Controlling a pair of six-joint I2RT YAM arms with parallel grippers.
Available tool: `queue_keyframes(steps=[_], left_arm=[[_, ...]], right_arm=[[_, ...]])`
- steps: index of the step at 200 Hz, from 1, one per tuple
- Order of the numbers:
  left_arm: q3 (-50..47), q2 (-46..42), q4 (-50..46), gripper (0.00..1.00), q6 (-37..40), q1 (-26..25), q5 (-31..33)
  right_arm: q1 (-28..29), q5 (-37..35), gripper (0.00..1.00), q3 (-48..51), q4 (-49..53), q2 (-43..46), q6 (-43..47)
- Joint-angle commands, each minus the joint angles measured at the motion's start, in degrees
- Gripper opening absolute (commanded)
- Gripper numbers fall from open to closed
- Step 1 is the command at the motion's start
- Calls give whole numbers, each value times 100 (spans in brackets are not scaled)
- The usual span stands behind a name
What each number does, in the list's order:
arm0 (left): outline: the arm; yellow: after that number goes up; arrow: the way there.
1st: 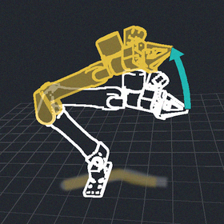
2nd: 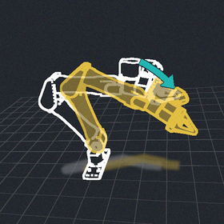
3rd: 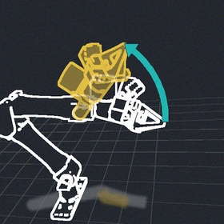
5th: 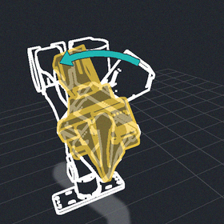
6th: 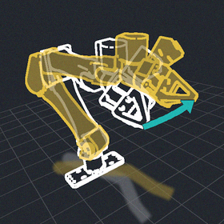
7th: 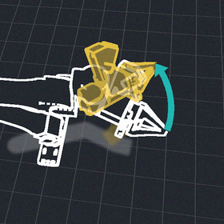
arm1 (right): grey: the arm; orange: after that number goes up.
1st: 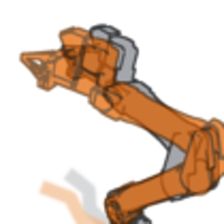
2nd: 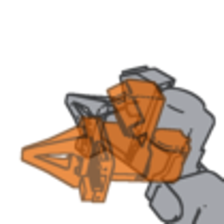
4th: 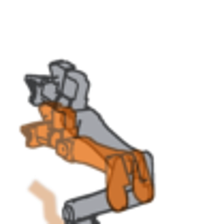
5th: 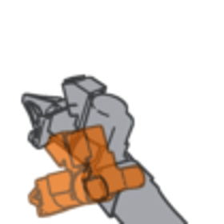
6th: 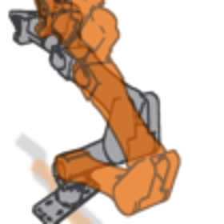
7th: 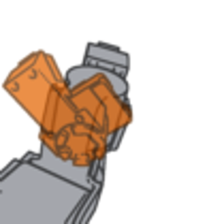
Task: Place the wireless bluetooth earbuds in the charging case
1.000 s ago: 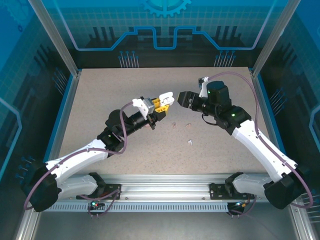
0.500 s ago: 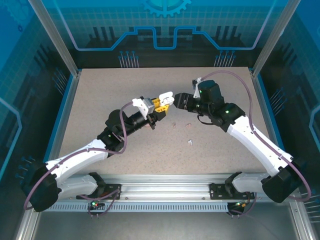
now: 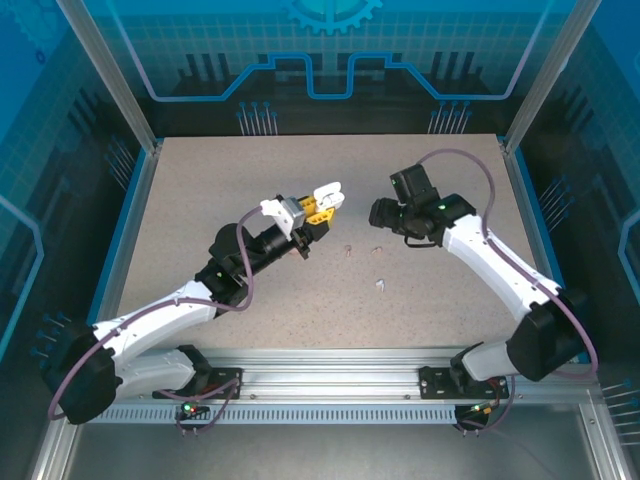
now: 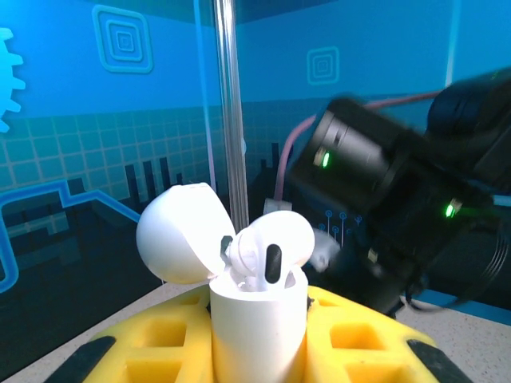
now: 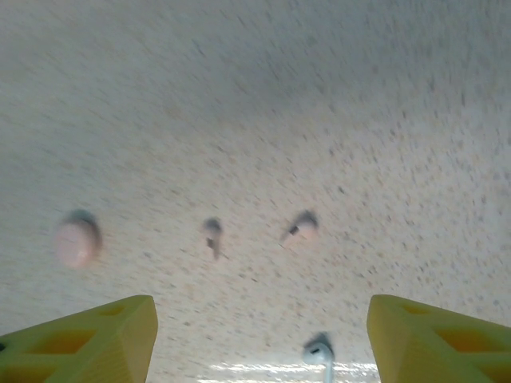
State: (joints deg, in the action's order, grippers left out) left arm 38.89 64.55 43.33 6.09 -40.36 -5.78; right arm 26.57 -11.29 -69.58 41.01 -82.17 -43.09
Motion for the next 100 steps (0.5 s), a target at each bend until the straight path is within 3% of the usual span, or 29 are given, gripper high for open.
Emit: queue_keyframes(steps=[1, 72, 100], left_arm=[[-71, -197, 454, 0, 59, -42, 142], [-49, -130, 691, 0, 44, -32, 220], [-23, -98, 694, 0, 42, -38, 218]], right_arm=[[-22, -112, 70, 354, 366, -188, -359], [267, -33, 68, 1086, 322, -669, -1299], [539, -97, 66, 1101, 151, -965, -1094]])
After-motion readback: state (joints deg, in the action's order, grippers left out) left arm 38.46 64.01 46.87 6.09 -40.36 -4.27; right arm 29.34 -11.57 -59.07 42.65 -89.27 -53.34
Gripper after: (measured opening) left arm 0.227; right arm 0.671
